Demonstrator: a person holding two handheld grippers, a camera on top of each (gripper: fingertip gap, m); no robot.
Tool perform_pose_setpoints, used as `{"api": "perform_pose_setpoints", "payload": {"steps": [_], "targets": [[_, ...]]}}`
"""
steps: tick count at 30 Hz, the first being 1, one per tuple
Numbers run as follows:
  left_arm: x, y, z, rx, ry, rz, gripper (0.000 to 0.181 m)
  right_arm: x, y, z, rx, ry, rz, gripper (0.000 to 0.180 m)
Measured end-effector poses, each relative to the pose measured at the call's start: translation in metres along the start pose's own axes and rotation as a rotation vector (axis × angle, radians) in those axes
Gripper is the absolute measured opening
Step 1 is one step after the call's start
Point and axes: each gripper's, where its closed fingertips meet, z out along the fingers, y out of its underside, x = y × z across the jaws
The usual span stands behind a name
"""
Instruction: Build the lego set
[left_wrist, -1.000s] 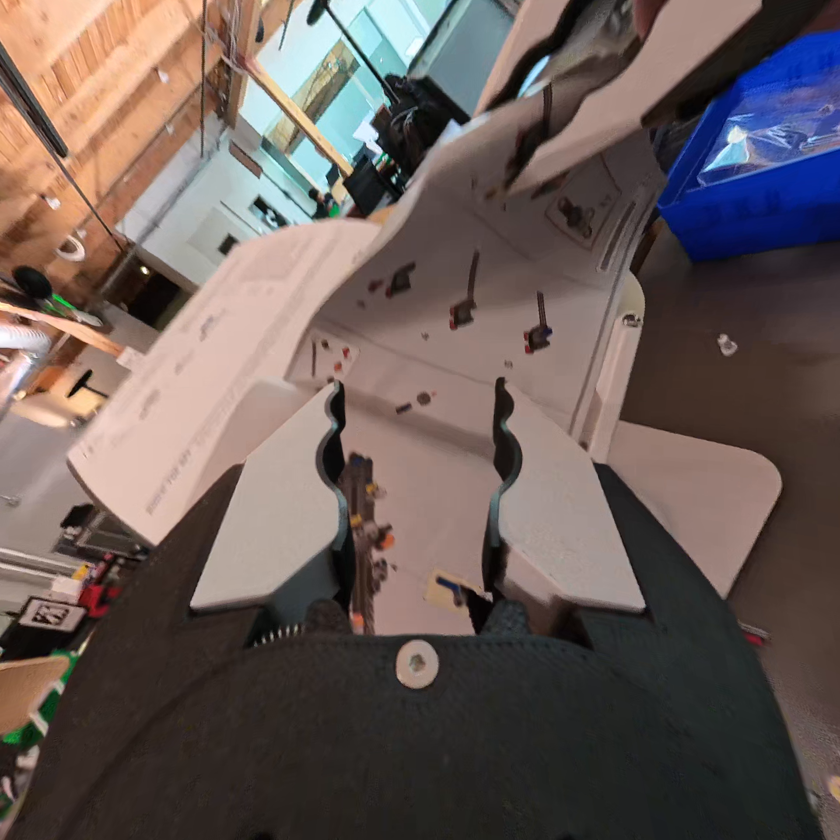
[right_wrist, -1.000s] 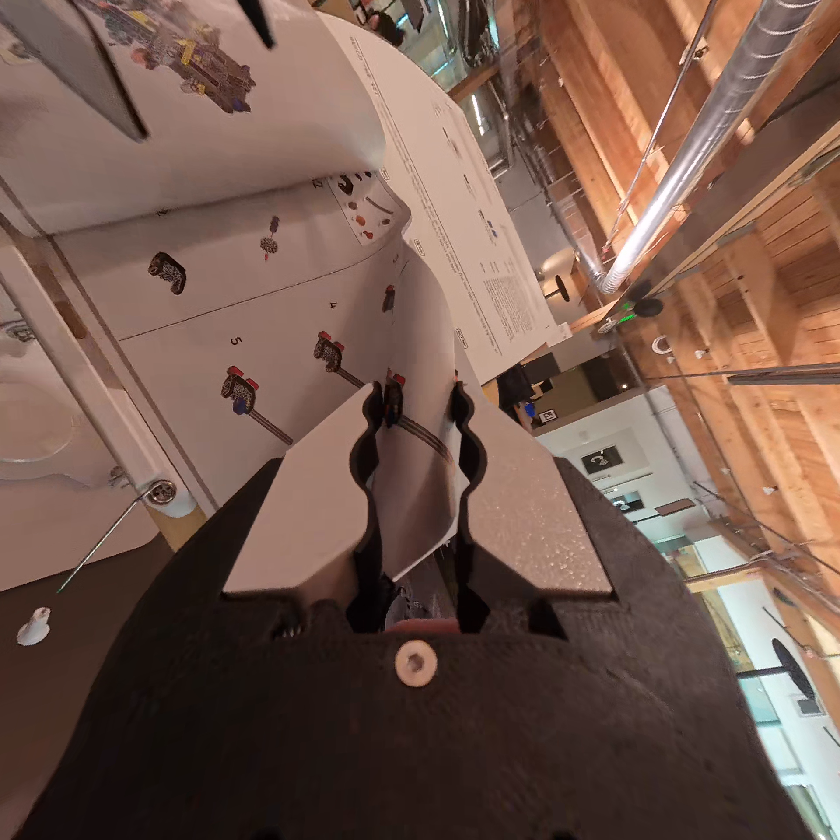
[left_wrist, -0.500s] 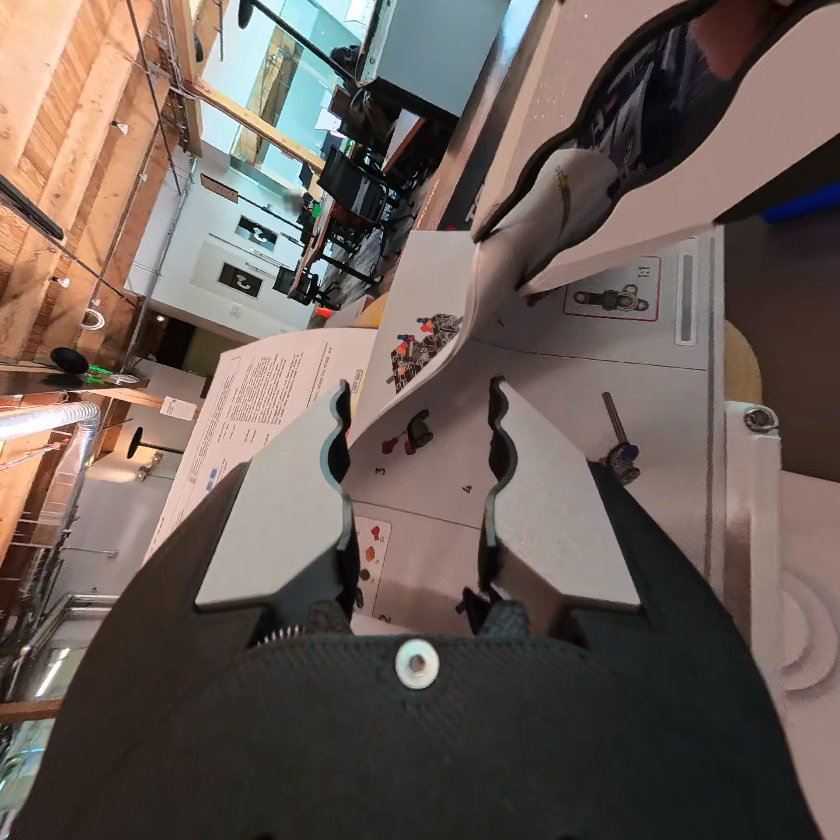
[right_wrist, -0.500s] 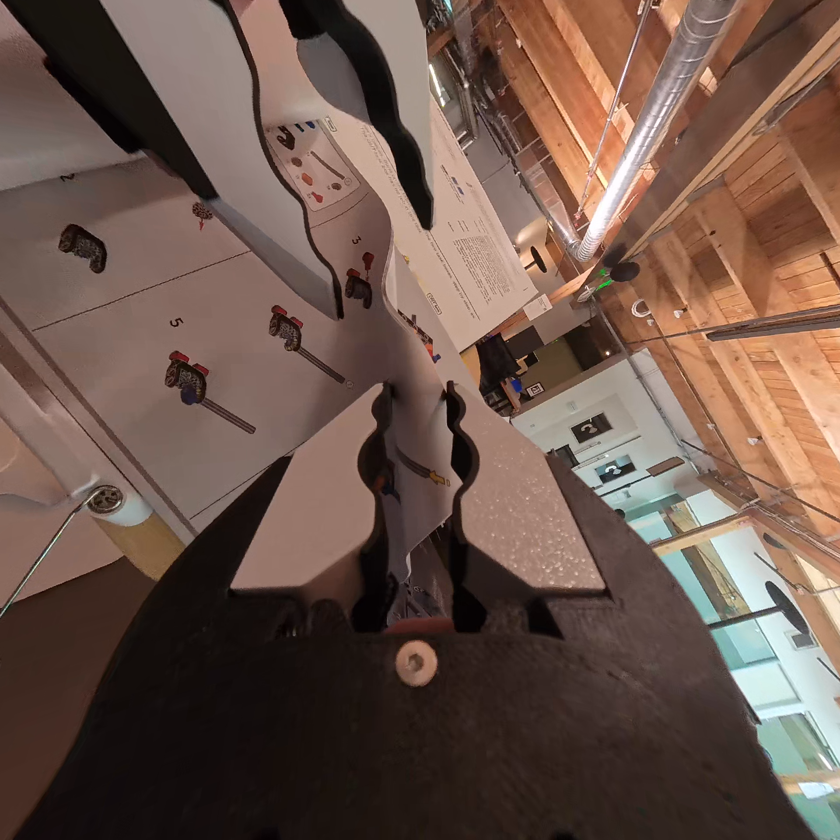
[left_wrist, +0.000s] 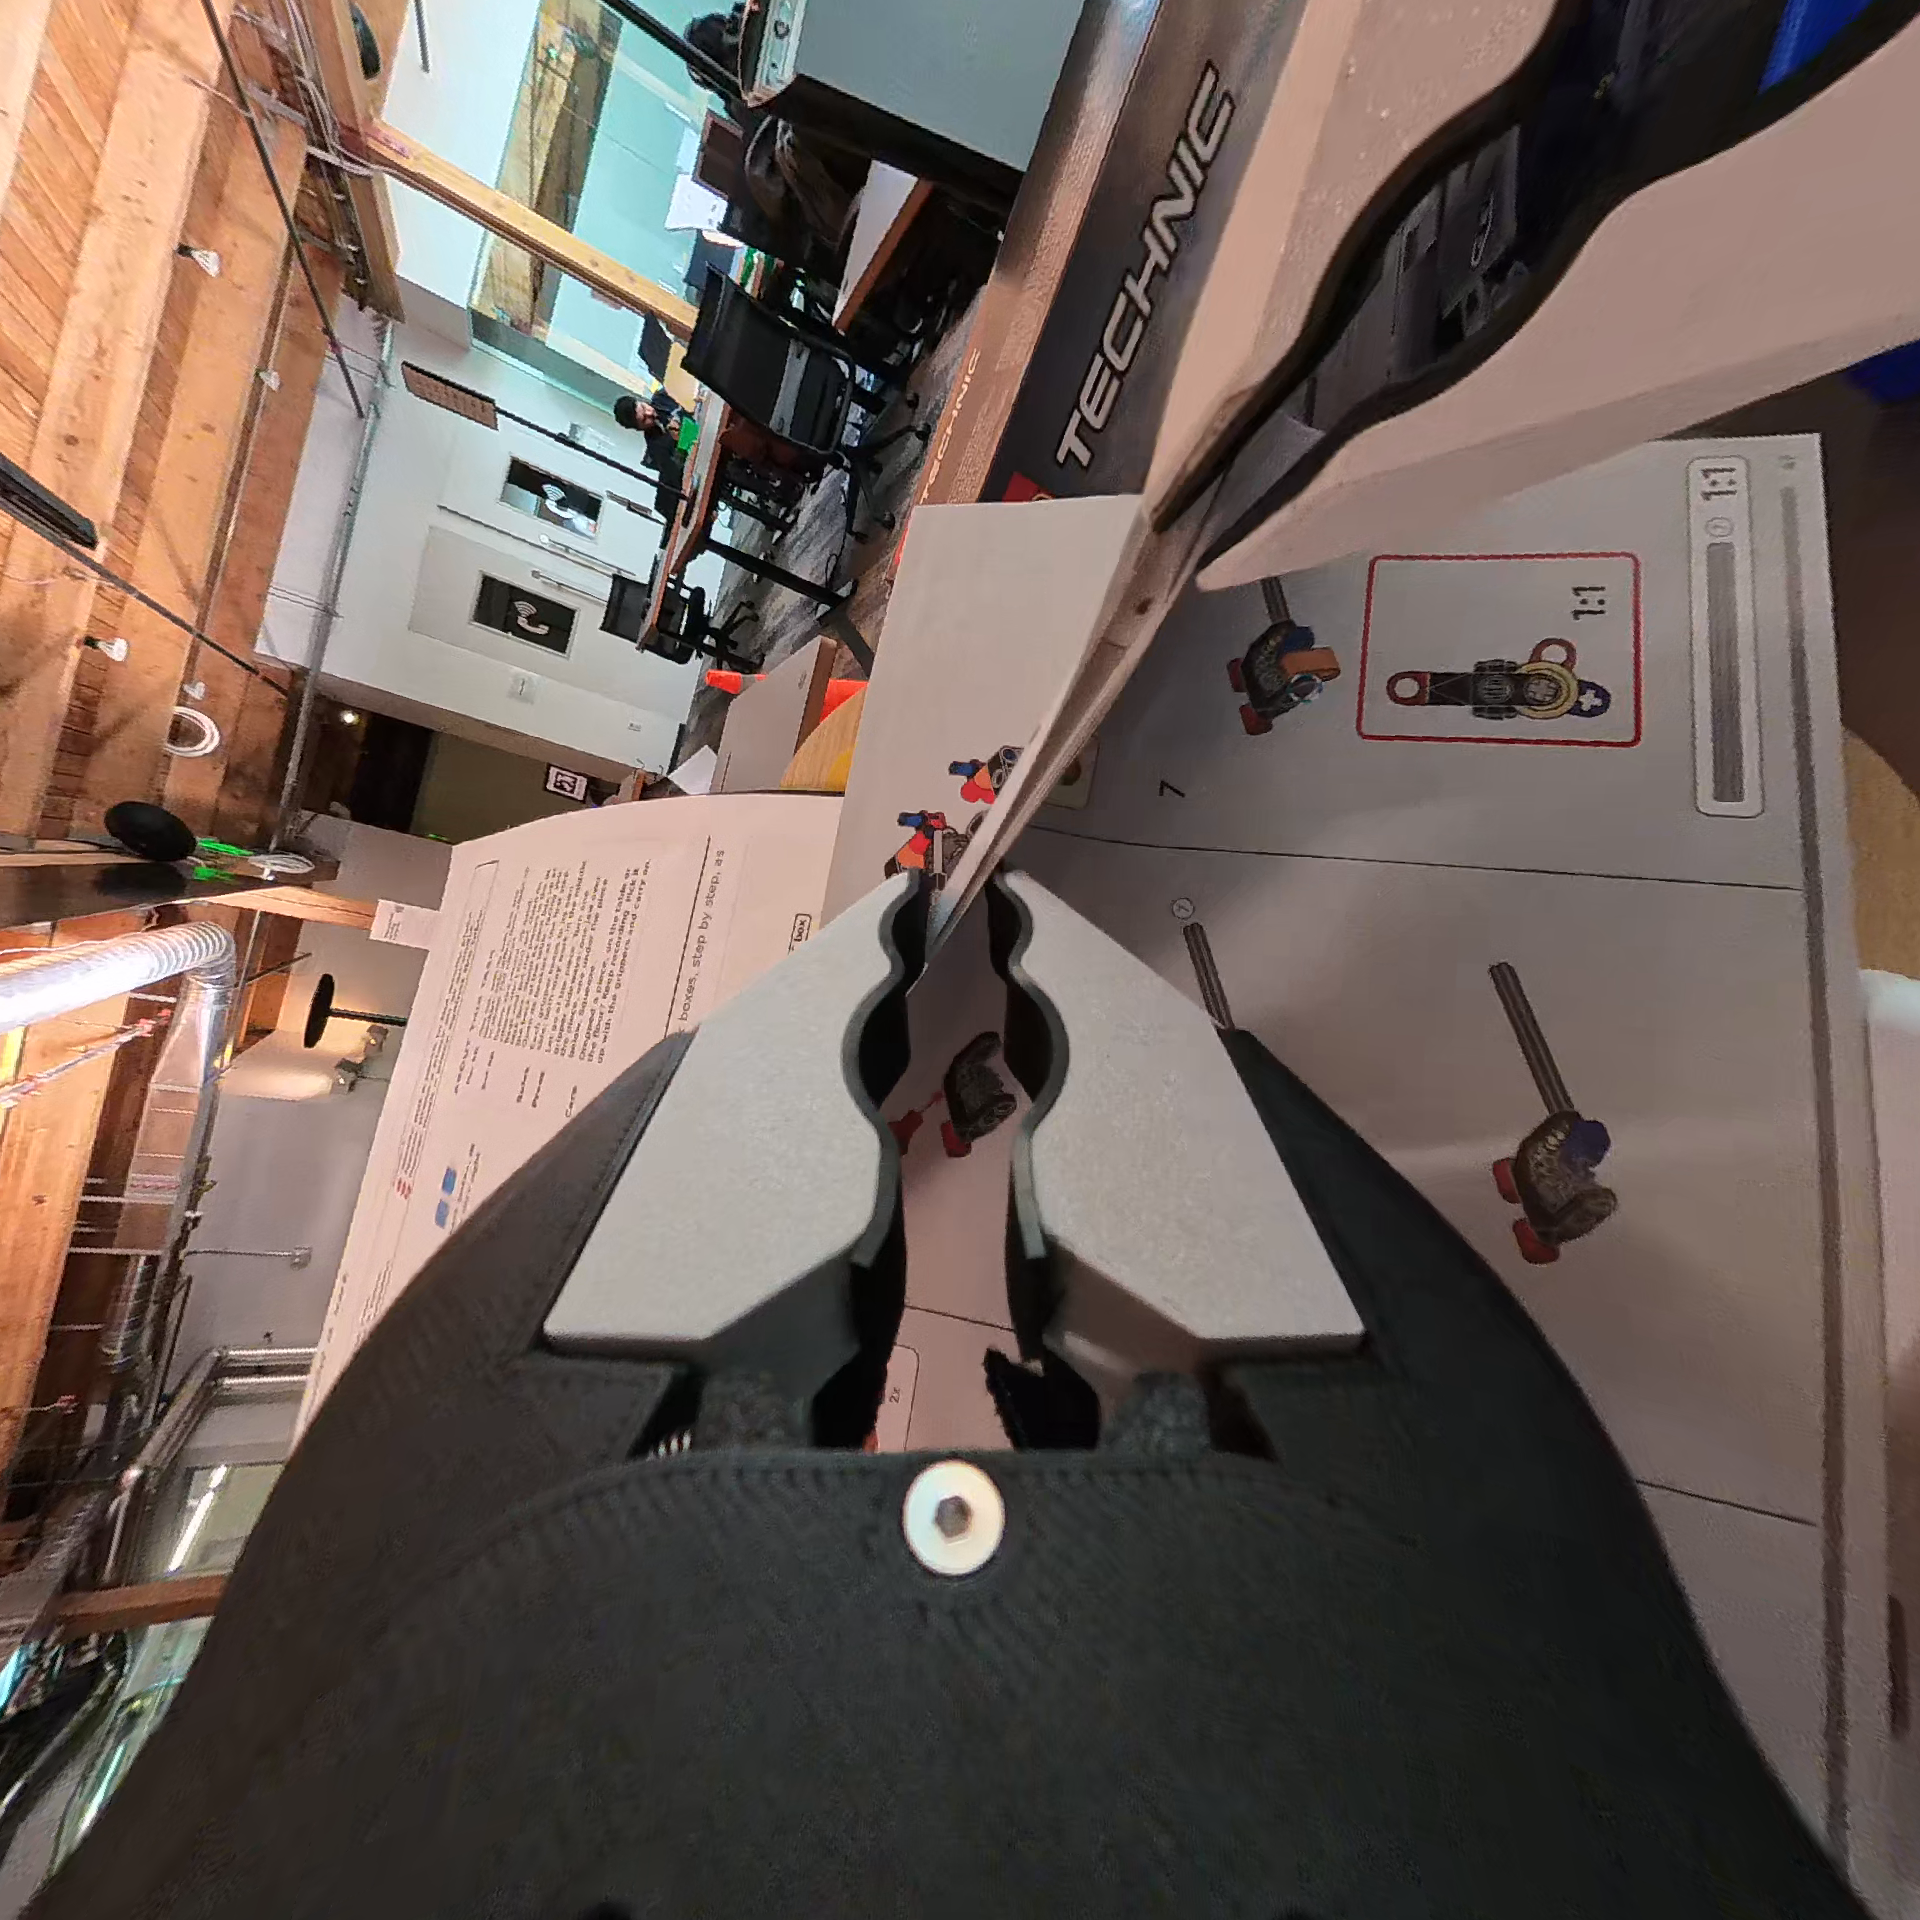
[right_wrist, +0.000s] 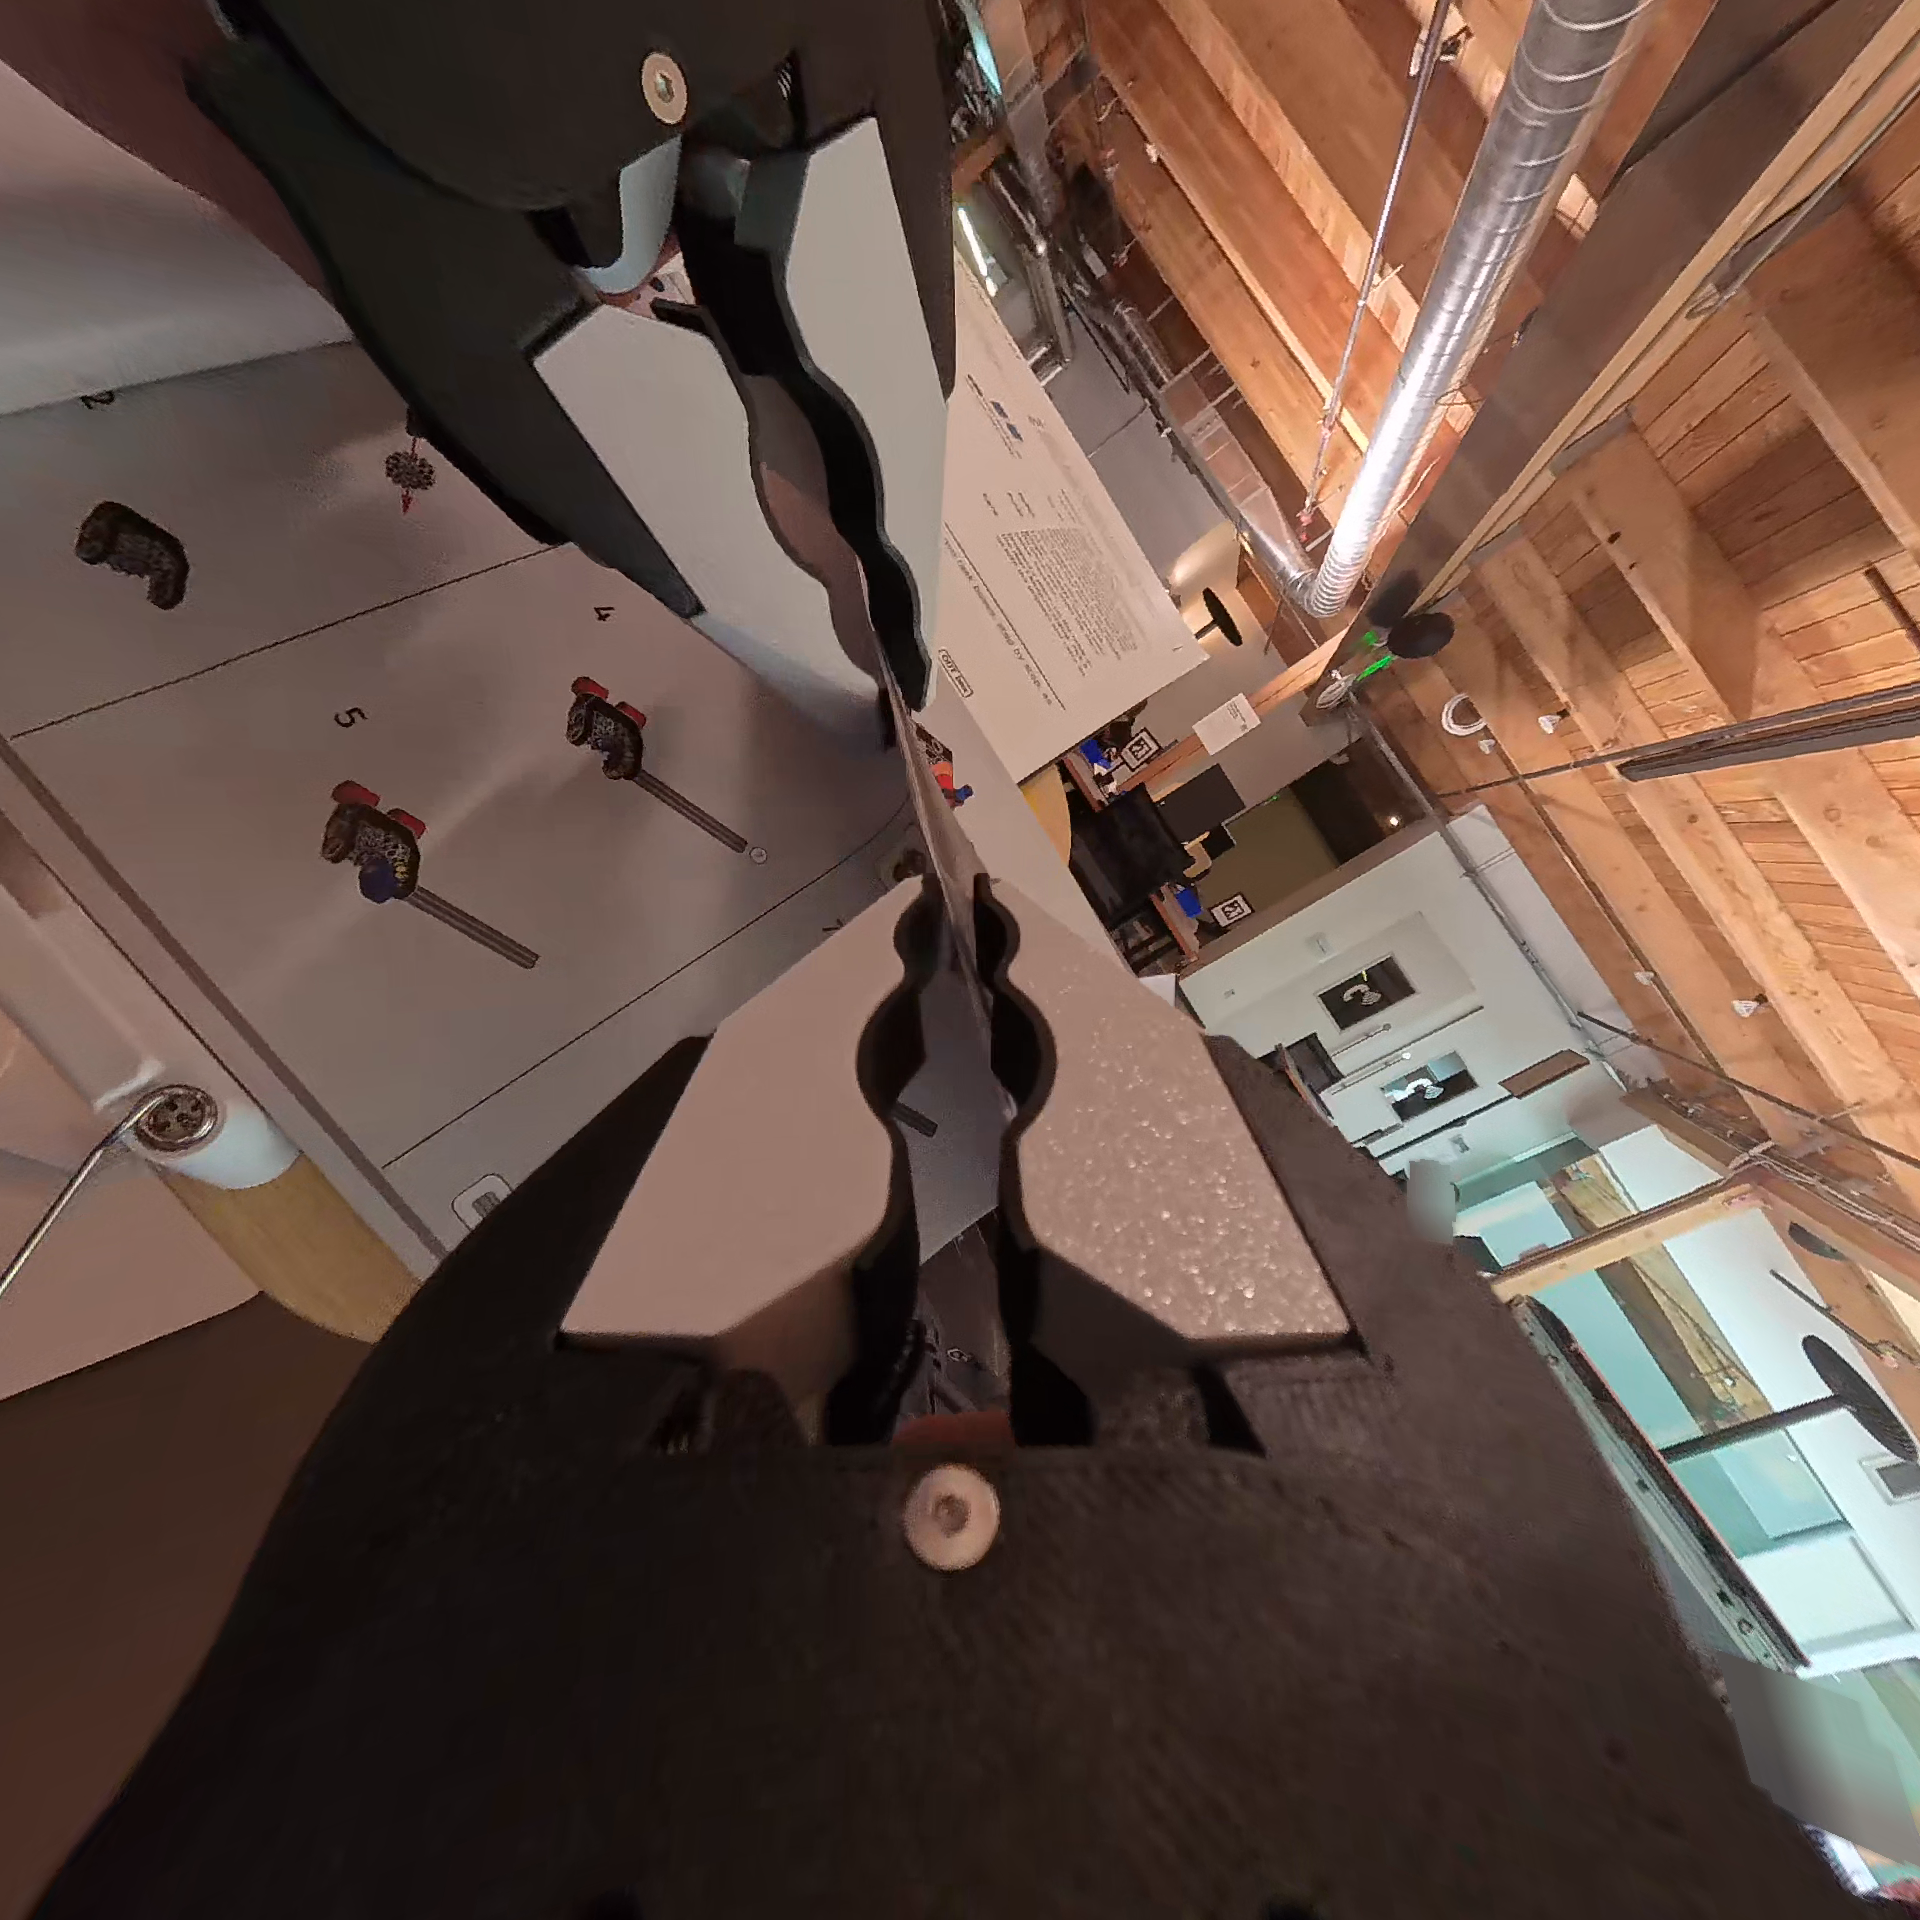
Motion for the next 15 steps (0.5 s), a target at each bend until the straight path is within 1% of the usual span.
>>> {"api": "perform_pose_setpoints", "payload": {"steps": [4, 8, 10, 12, 13, 15], "targets": [[-0.001, -0.002, 0.001, 0.001, 0.006, -0.006, 0.009, -0.003, 0.006, 0.003, -0.014, -0.01, -0.017, 0.0], [-0.002, -0.001, 0.003, -0.004, 0.011, -0.004, 0.008, 0.0, 0.007, 0.006, -0.003, 0.005, 0.015, 0.014], [-0.003, -0.001, 0.004, -0.006, 0.014, -0.006, 0.006, 0.002, 0.007, 0.005, -0.004, 0.032, 0.003, 0.026], [-0.004, -0.001, 0.005, -0.01, 0.022, -0.012, 0.005, 0.007, 0.004, 0.002, 0.012, 0.074, -0.003, 0.028], [-0.005, -0.001, 0.006, -0.015, 0.029, -0.021, 0.005, 0.006, 0.002, 0.0, 0.019, 0.07, -0.012, 0.025], [-0.007, 0.0, 0.009, -0.024, 0.039, -0.032, 0.005, 0.005, 0.004, 0.001, 0.018, 0.061, -0.006, 0.028]]}}
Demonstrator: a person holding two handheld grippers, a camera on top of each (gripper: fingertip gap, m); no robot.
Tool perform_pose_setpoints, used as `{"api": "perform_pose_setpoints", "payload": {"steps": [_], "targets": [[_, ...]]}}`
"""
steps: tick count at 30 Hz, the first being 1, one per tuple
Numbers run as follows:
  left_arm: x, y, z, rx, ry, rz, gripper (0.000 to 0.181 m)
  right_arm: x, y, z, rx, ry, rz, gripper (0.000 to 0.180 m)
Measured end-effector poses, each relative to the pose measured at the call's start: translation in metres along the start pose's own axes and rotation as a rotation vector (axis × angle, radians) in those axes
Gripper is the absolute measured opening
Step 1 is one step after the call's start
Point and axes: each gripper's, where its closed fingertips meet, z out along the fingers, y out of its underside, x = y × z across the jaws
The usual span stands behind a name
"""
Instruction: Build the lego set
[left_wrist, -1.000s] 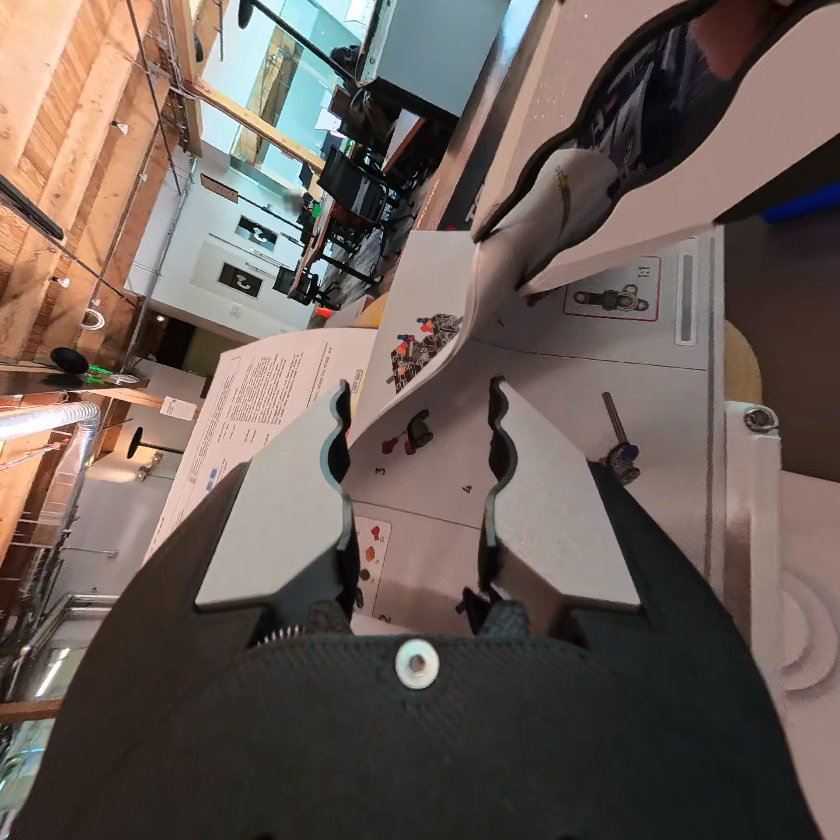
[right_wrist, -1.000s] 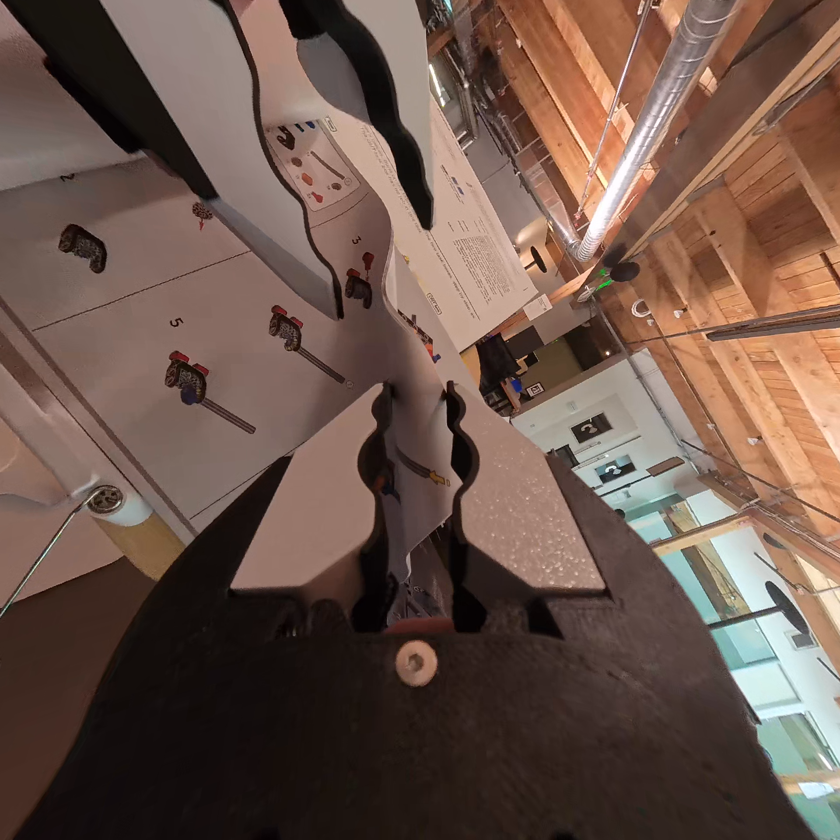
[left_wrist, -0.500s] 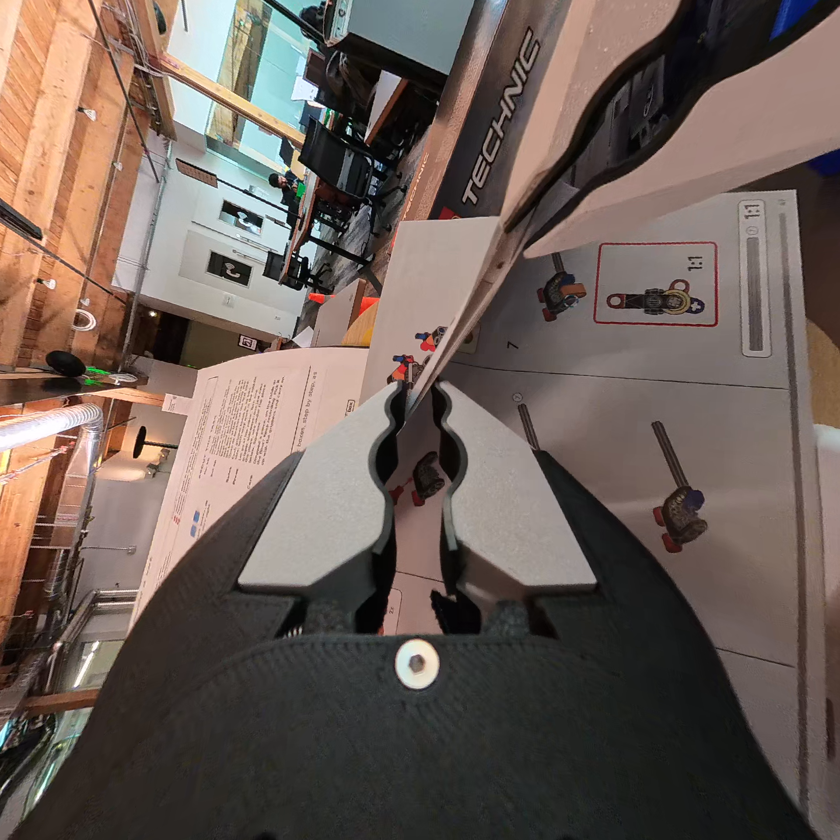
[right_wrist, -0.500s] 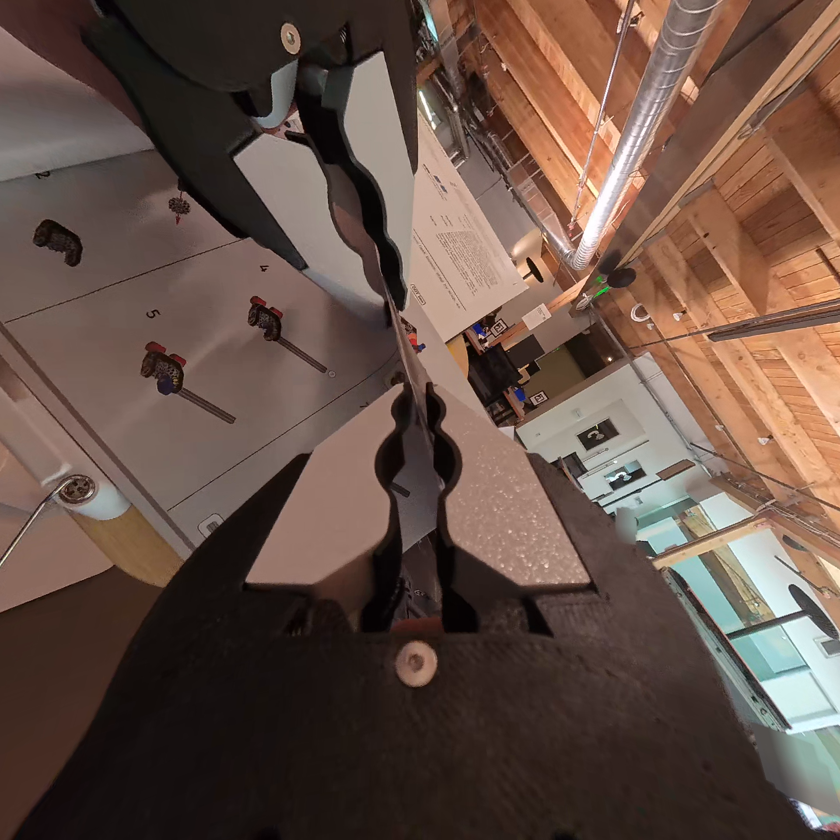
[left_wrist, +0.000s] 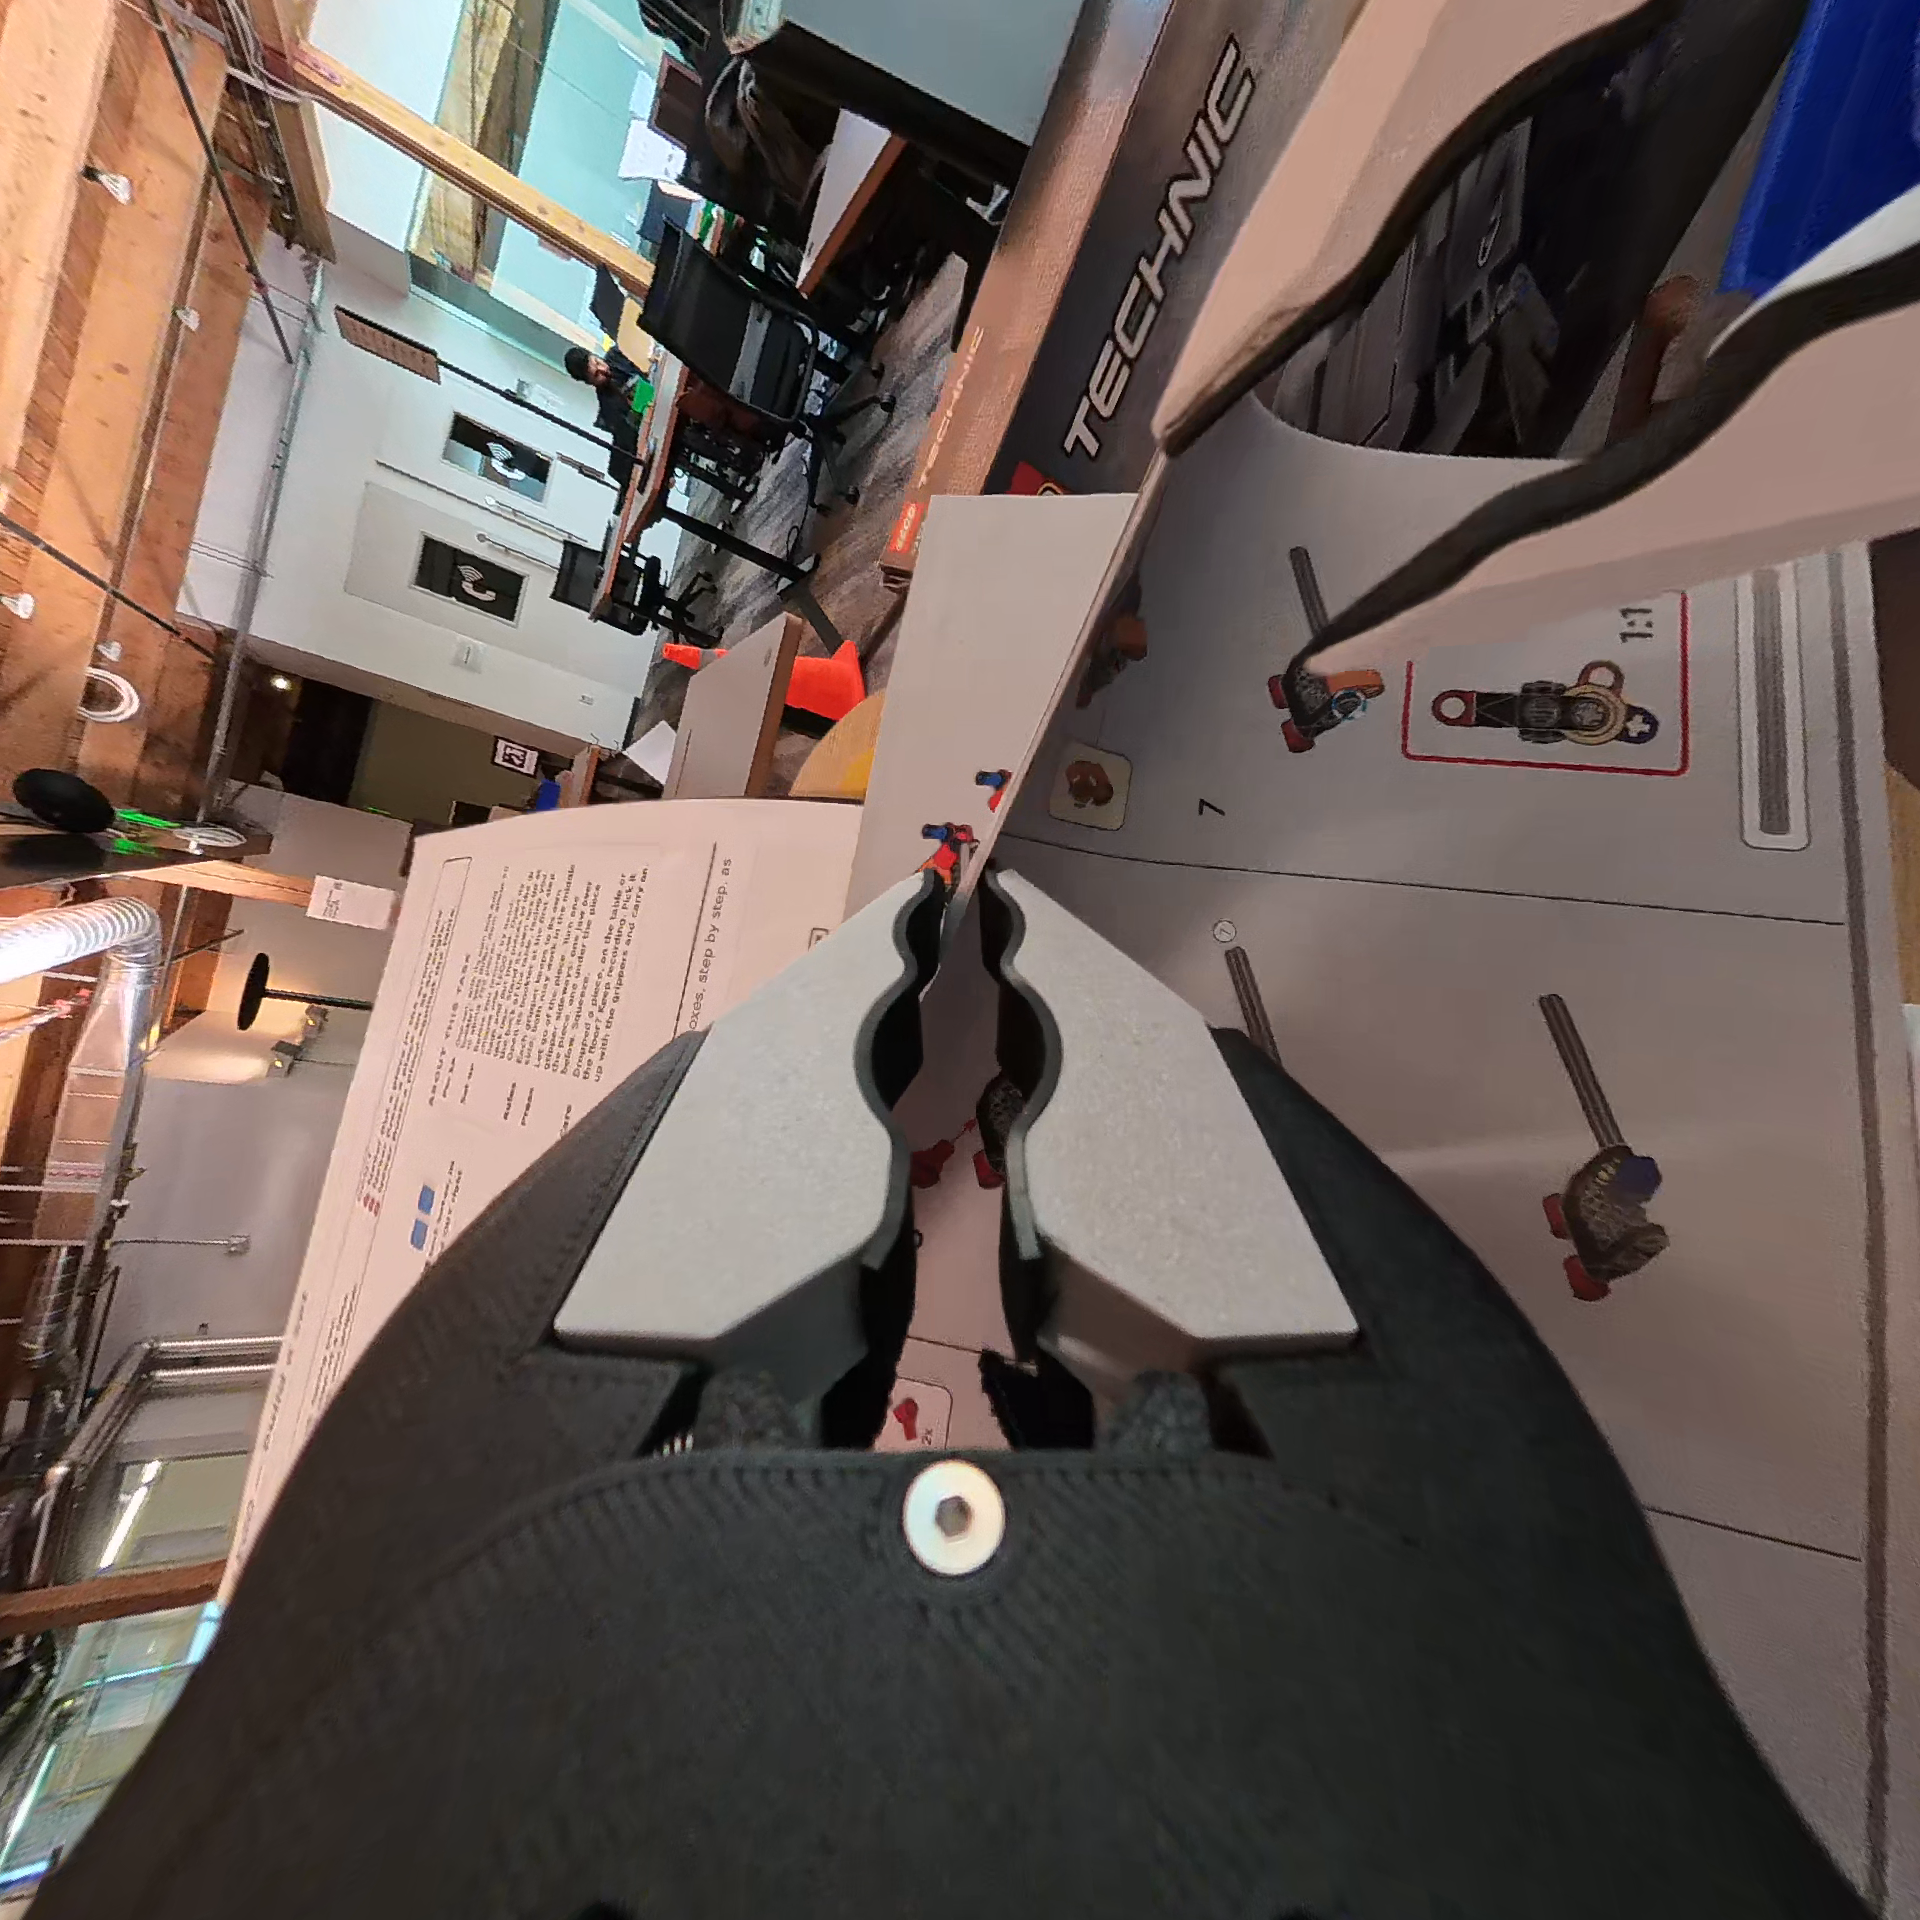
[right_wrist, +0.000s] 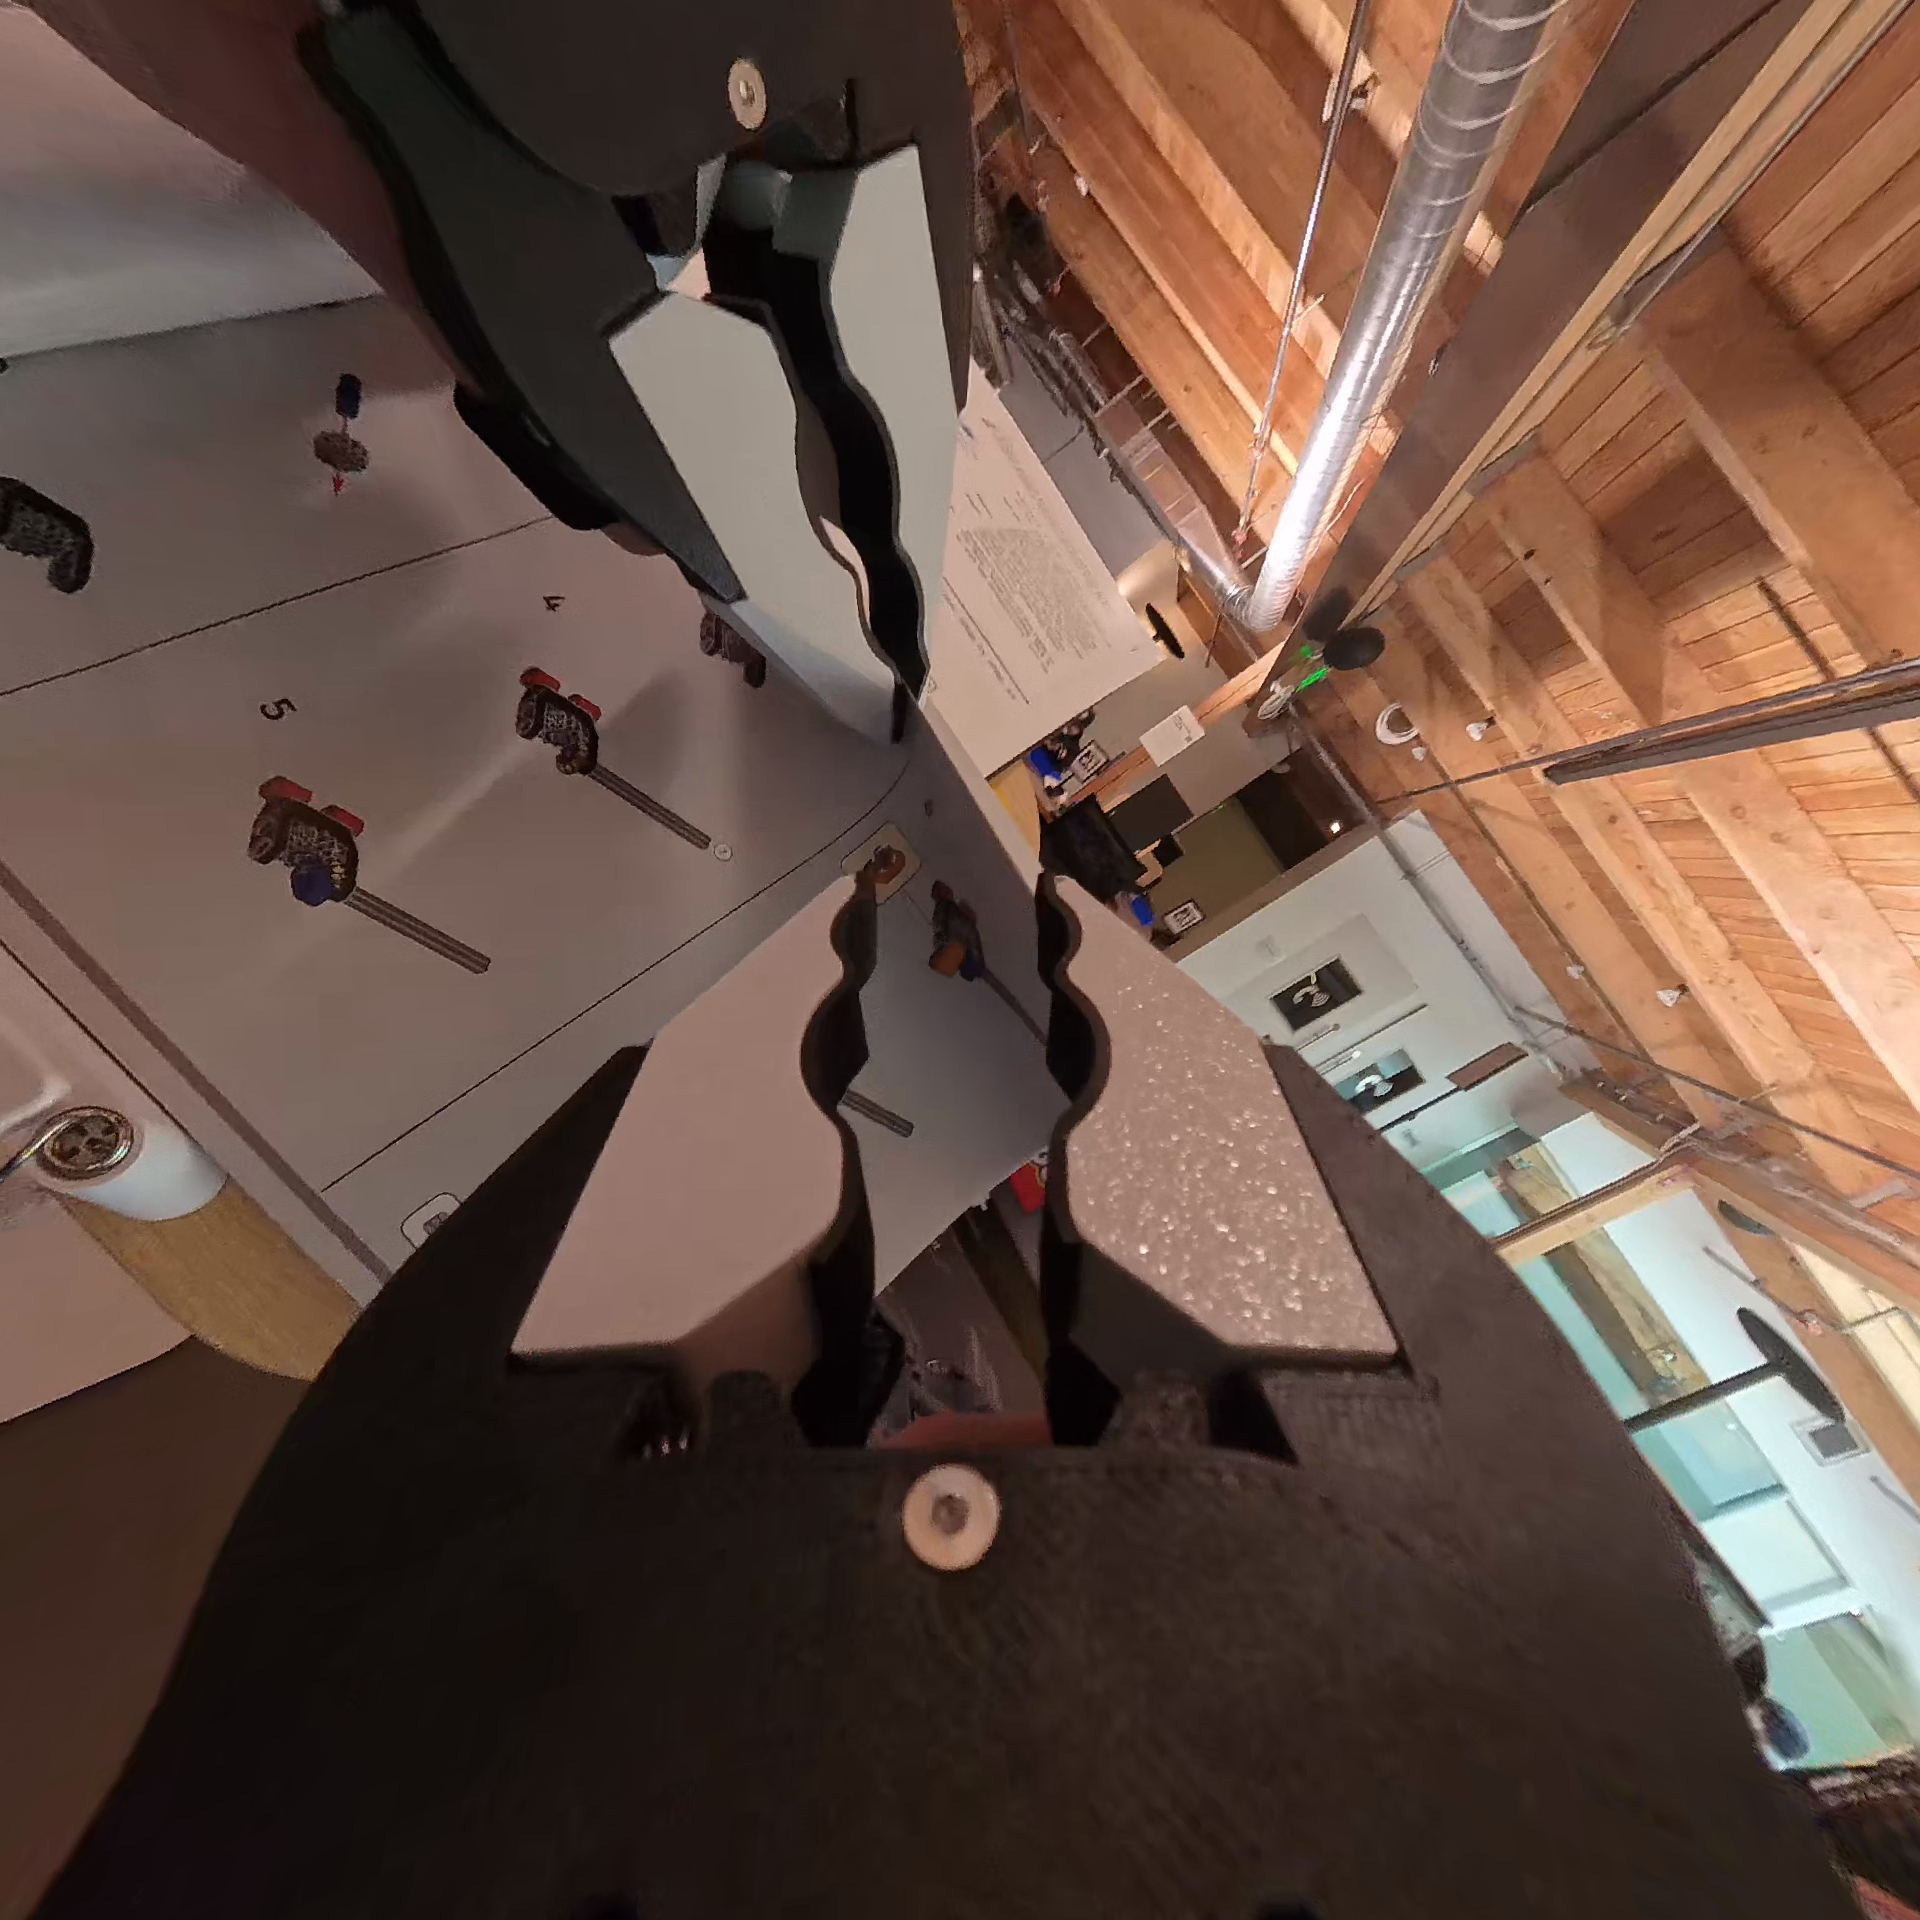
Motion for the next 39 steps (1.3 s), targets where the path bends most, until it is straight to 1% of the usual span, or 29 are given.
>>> {"api": "perform_pose_setpoints", "payload": {"steps": [1, 3, 4, 6, 9, 10, 13, 14, 16, 18, 21, 23, 25, 26, 28, 29, 32, 35, 39], "targets": [[0.0, 0.001, 0.002, -0.012, 0.007, -0.001, 0.005, 0.0, 0.004, 0.003, -0.015, -0.004, 0.016, 0.034], [-0.001, 0.002, 0.004, -0.027, 0.02, -0.005, 0.005, 0.0, 0.015, 0.011, -0.043, -0.008, 0.055, 0.059], [-0.001, 0.002, 0.005, -0.032, 0.026, -0.006, 0.004, -0.002, 0.022, 0.016, -0.071, -0.027, 0.078, 0.064], [-0.002, 0.002, 0.009, -0.049, 0.032, -0.015, 0.004, 0.0, 0.031, 0.024, -0.085, -0.012, 0.089, 0.063], [-0.008, 0.005, 0.016, -0.085, 0.016, -0.006, 0.014, 0.011, 0.034, 0.026, -0.084, 0.058, 0.066, 0.057], [-0.01, 0.006, 0.018, -0.098, 0.012, 0.004, 0.016, 0.011, 0.036, 0.026, -0.085, 0.049, 0.083, 0.053], [-0.016, 0.003, 0.023, -0.096, -0.016, 0.028, 0.025, 0.011, 0.04, 0.028, -0.072, 0.032, 0.132, 0.055], [-0.016, 0.002, 0.024, -0.097, -0.019, 0.036, 0.025, 0.01, 0.042, 0.03, -0.077, 0.019, 0.14, 0.058], [-0.014, 0.001, 0.027, -0.091, -0.017, 0.047, 0.024, 0.006, 0.047, 0.037, -0.089, -0.016, 0.157, 0.069], [-0.013, 0.001, 0.029, -0.091, -0.022, 0.053, 0.024, 0.007, 0.05, 0.042, -0.093, -0.034, 0.179, 0.072], [-0.012, 0.0, 0.031, -0.085, -0.028, 0.064, 0.023, 0.016, 0.053, 0.047, -0.092, -0.044, 0.256, 0.087], [-0.012, -0.001, 0.031, -0.08, -0.026, 0.059, 0.023, 0.02, 0.051, 0.046, -0.059, -0.054, 0.275, 0.08], [-0.012, -0.001, 0.031, -0.078, -0.024, 0.06, 0.025, 0.015, 0.048, 0.045, -0.038, -0.101, 0.297, 0.084], [-0.012, -0.001, 0.031, -0.079, -0.021, 0.061, 0.024, 0.01, 0.046, 0.046, -0.022, -0.138, 0.315, 0.083], [-0.012, -0.001, 0.031, -0.077, -0.018, 0.059, 0.023, 0.005, 0.05, 0.05, -0.039, -0.168, 0.322, 0.086], [-0.011, -0.001, 0.031, -0.077, -0.017, 0.059, 0.022, 0.002, 0.05, 0.052, -0.034, -0.193, 0.335, 0.082], [-0.009, 0.0, 0.032, -0.077, -0.015, 0.066, 0.018, -0.003, 0.054, 0.057, -0.04, -0.288, 0.453, 0.081], [-0.008, 0.0, 0.032, -0.074, -0.016, 0.071, 0.018, -0.007, 0.055, 0.06, -0.039, -0.369, 0.527, 0.078], [-0.009, 0.0, 0.031, -0.066, -0.01, 0.059, 0.018, -0.01, 0.054, 0.061, -0.048, -0.405, 0.541, 0.075]]}}
